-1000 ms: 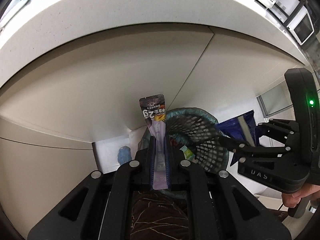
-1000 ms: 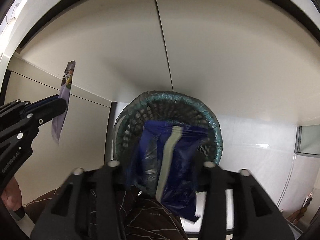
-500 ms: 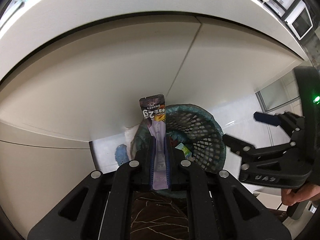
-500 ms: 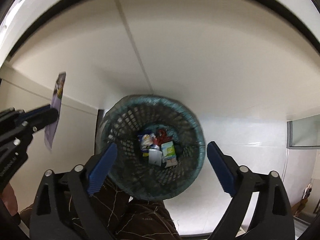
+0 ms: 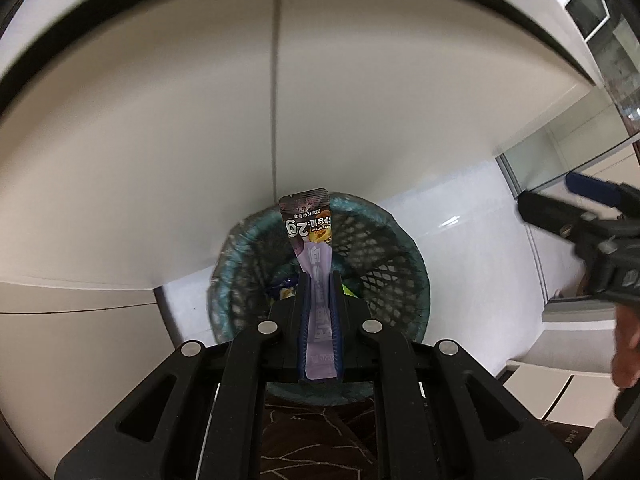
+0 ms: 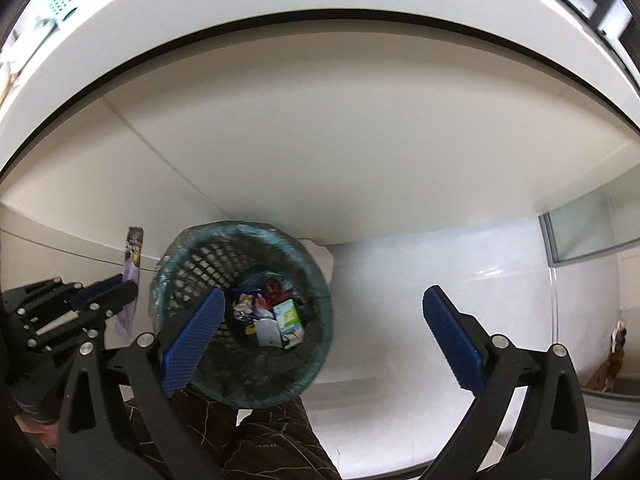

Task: Collect trash
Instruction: 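Open the left tool to drop the purple stick packet into the bin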

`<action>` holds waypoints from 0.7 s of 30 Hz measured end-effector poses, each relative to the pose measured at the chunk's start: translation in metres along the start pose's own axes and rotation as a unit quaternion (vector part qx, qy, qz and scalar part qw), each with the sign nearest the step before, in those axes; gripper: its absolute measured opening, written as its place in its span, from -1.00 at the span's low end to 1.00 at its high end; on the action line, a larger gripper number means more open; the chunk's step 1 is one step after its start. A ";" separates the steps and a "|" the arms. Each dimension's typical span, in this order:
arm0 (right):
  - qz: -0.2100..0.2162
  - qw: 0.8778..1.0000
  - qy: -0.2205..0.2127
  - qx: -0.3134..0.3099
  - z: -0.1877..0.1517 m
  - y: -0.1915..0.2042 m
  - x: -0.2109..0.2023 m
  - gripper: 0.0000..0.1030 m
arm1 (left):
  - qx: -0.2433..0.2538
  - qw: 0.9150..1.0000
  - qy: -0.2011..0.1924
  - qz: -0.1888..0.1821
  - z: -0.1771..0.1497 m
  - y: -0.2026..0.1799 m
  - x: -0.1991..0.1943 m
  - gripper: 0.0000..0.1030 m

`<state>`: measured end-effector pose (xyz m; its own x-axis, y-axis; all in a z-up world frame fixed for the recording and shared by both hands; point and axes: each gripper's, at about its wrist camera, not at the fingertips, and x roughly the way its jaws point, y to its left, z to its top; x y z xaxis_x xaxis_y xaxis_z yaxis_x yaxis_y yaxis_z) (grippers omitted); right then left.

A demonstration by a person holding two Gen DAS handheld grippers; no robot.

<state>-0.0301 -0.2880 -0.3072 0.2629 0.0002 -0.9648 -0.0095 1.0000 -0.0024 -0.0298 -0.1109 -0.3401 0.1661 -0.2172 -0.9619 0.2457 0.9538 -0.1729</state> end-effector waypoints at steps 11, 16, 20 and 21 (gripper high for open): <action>0.003 1.000 -0.008 0.011 0.010 -0.017 -0.022 0.85 | 0.014 1.000 0.024 -0.002 0.002 -0.006 0.029 -0.62; 0.006 1.000 -0.018 0.006 0.013 -0.014 -0.027 0.85 | 0.007 1.000 0.018 0.005 -0.001 -0.014 0.038 0.03; 0.007 1.000 -0.017 -0.003 0.015 -0.009 -0.031 0.85 | -0.007 1.000 0.007 0.006 0.002 -0.010 0.030 0.42; 0.007 1.000 -0.020 -0.006 0.016 -0.007 -0.032 0.85 | -0.009 1.000 0.005 0.009 0.003 -0.013 0.029 0.55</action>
<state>-0.0233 -0.2949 -0.2720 0.3003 0.0150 -0.9537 -0.0244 0.9997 0.0081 -0.0257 -0.1306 -0.3652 0.1604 -0.1980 -0.9670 0.2264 0.9609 -0.1592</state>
